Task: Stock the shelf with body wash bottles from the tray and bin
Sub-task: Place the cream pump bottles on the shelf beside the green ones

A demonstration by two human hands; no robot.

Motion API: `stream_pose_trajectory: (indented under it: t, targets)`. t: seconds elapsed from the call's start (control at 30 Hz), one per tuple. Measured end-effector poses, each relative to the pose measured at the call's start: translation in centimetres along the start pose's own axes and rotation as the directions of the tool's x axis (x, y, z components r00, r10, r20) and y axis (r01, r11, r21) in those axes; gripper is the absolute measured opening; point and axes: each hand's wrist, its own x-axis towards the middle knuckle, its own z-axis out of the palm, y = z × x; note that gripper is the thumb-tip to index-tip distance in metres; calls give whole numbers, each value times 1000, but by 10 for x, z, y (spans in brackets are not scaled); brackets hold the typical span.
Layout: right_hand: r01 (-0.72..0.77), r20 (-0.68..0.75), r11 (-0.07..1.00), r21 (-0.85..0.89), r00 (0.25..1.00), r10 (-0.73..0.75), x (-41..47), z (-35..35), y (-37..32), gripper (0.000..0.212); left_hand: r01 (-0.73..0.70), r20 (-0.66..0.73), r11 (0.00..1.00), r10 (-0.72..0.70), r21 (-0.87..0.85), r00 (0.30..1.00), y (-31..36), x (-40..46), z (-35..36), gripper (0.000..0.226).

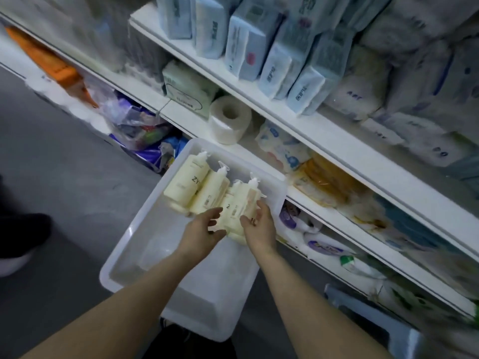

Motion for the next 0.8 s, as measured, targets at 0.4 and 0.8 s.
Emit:
stream_pose_trajectory:
  t: [0.4,0.8]
  targets:
    - [-110,-24,994,6,994,110,83,27,23,65,103,29,994,-102,-34,994,-20,48,44,71]
    - [-289,257,943,165,936,241,78,17,19,90,244,178,944,-207,-221,962,-10,34,38,64]
